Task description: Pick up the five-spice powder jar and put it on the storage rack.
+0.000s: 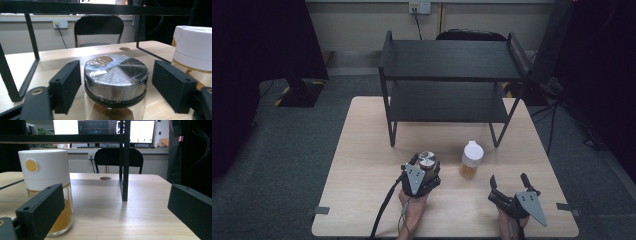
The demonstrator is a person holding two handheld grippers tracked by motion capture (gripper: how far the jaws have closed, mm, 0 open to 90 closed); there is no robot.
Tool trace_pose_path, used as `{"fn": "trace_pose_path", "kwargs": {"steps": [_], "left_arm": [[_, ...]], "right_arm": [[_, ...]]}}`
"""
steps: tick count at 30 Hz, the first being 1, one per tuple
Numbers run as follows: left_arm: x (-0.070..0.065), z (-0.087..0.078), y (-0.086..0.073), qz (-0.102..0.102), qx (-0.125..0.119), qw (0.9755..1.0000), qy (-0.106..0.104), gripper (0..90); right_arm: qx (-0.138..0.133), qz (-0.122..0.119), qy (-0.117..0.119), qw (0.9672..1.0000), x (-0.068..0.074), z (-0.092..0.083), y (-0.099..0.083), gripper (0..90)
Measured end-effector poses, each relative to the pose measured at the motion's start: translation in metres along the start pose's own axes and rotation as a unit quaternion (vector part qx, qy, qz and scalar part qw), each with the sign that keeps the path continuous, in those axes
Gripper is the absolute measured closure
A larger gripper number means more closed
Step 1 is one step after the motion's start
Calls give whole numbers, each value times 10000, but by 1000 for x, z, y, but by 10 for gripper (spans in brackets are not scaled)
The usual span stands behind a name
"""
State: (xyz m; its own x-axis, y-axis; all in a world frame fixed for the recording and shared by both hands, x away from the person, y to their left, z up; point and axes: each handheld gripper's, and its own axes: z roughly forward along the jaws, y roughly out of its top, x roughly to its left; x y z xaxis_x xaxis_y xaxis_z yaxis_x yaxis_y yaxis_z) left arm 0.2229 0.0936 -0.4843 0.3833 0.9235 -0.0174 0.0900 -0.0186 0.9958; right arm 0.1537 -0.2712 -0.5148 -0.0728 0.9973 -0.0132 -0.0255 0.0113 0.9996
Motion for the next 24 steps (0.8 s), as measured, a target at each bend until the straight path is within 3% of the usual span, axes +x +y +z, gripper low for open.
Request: {"fn": "trace_pose_path", "kwargs": {"steps": [7,24], "left_arm": [[0,5,-1,-42,53,10000,37,310],[-3,9,-5,-143,-71,9998,108,348]], "right_arm": [[0,-1,1,10000,0,0,0,0],[1,0,5,10000,0,0,0,0]]}}
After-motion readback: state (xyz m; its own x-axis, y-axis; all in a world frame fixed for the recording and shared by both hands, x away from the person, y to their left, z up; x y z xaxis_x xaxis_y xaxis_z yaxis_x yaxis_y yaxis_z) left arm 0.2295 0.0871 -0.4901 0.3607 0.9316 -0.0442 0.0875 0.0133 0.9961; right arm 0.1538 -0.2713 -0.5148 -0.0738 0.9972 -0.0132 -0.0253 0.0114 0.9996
